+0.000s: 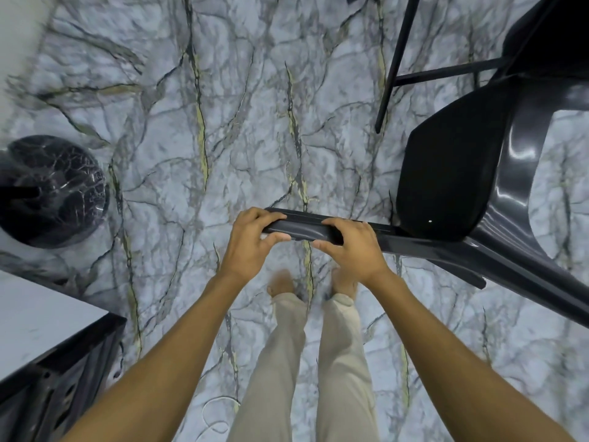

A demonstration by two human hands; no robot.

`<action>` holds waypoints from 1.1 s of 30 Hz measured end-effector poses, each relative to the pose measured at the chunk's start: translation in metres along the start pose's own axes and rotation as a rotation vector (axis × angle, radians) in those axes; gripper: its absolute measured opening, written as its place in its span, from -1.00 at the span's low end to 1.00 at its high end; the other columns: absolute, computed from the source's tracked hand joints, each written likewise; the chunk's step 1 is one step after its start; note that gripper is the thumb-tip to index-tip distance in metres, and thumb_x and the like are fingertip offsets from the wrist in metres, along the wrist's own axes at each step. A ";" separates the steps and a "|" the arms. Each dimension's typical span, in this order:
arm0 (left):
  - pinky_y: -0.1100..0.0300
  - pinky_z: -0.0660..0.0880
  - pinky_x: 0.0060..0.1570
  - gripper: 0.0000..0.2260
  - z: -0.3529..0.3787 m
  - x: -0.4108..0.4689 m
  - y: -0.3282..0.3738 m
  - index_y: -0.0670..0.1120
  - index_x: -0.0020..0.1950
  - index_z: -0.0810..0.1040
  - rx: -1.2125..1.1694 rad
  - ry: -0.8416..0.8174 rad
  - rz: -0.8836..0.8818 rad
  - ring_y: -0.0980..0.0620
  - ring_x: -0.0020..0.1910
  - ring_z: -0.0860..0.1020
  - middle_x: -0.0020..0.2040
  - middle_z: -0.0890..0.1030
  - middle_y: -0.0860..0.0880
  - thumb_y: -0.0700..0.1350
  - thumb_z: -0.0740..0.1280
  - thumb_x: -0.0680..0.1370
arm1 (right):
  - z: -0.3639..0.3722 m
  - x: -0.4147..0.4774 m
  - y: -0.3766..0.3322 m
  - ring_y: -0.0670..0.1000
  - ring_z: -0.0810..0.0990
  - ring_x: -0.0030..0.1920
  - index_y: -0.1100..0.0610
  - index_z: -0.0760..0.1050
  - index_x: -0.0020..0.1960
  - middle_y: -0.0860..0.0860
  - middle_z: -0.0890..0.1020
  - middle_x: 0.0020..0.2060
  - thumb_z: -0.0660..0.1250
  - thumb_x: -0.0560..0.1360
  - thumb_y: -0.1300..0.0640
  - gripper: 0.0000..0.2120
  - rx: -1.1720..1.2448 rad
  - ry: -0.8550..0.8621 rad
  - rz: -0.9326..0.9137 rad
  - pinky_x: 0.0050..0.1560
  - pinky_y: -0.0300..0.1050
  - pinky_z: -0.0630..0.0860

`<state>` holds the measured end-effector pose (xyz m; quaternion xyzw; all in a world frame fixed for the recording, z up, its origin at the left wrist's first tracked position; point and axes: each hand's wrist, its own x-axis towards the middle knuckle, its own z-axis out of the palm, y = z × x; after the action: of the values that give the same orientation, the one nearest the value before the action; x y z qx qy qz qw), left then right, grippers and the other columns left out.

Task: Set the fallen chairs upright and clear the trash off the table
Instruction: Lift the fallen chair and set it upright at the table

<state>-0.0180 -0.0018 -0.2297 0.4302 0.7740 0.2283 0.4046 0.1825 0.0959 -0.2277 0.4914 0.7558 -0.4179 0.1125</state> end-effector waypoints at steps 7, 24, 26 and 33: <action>0.36 0.27 0.06 -0.64 -0.006 -0.030 0.073 -0.04 0.15 0.66 -0.008 0.055 0.104 0.03 0.05 0.42 -0.04 0.53 0.02 0.05 0.53 0.41 | -0.058 -0.051 0.006 0.00 0.60 0.08 0.03 0.56 0.25 -0.05 0.67 0.07 0.46 0.43 -0.15 -0.54 0.073 0.058 -0.075 0.17 -0.05 0.48; 0.13 0.56 0.11 -0.76 0.039 -0.148 0.267 0.21 0.06 0.66 -0.487 0.234 0.124 0.10 0.08 0.63 0.01 0.69 0.16 0.01 0.46 0.42 | -0.230 -0.221 0.094 -0.24 0.58 0.05 -0.07 0.56 0.21 -0.23 0.64 0.01 0.44 0.48 -0.01 -0.69 0.300 0.088 -0.209 0.00 -0.42 0.46; 0.14 0.57 0.09 -0.76 0.048 -0.159 0.295 0.25 0.05 0.66 -0.475 0.263 0.157 0.11 0.06 0.63 0.00 0.69 0.19 0.03 0.48 0.41 | -0.247 -0.239 0.101 -0.25 0.56 0.07 -0.08 0.54 0.23 -0.23 0.61 0.04 0.45 0.48 -0.01 -0.67 0.291 0.085 -0.228 0.02 -0.44 0.44; 0.13 0.56 0.03 -0.76 0.078 -0.193 0.384 0.16 0.09 0.69 -0.405 0.229 0.265 0.16 0.01 0.64 -0.04 0.69 0.24 0.07 0.49 0.43 | -0.293 -0.291 0.084 -0.23 0.57 0.10 -0.31 0.50 0.17 -0.33 0.60 0.07 0.33 0.49 -0.13 -0.74 0.312 0.196 -0.402 0.06 -0.43 0.44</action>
<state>0.2890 0.0362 0.0787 0.4094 0.6902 0.4769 0.3587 0.4668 0.1386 0.0806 0.3809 0.7719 -0.4937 -0.1234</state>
